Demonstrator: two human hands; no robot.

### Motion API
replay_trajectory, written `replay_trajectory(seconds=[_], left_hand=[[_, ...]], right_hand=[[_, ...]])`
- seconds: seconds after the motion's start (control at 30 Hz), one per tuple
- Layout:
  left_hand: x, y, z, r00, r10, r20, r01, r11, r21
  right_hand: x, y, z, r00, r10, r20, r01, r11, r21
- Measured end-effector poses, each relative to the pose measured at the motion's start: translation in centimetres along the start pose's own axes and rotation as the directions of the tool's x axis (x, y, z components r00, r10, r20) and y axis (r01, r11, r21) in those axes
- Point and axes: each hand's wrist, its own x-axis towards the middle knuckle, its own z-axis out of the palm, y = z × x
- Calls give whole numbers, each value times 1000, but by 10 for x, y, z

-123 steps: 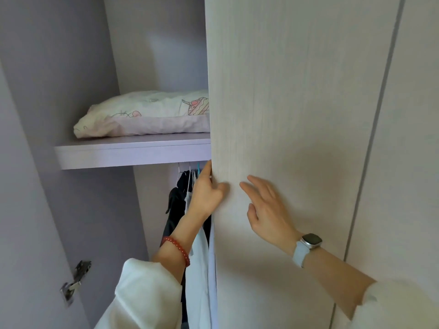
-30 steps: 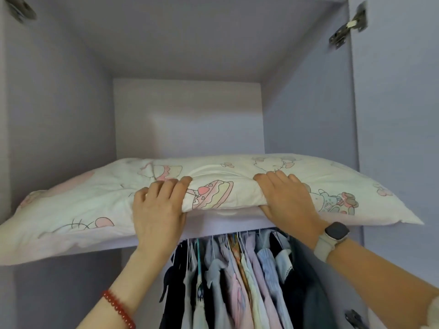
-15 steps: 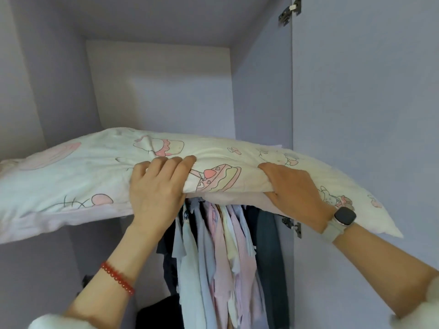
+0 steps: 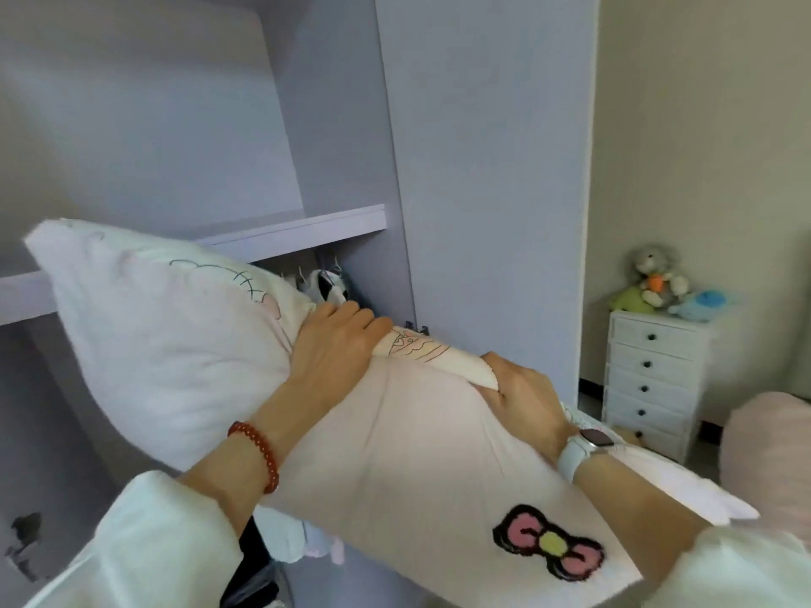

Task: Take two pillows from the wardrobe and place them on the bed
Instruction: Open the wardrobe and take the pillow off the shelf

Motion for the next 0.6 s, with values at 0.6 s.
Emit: replay_trajectory(seconds=[0.6], left_hand=[[-19, 102, 109, 929, 188, 320, 0, 862, -506]], right_hand=[[50, 142, 11, 796, 605, 19, -576, 748, 330]])
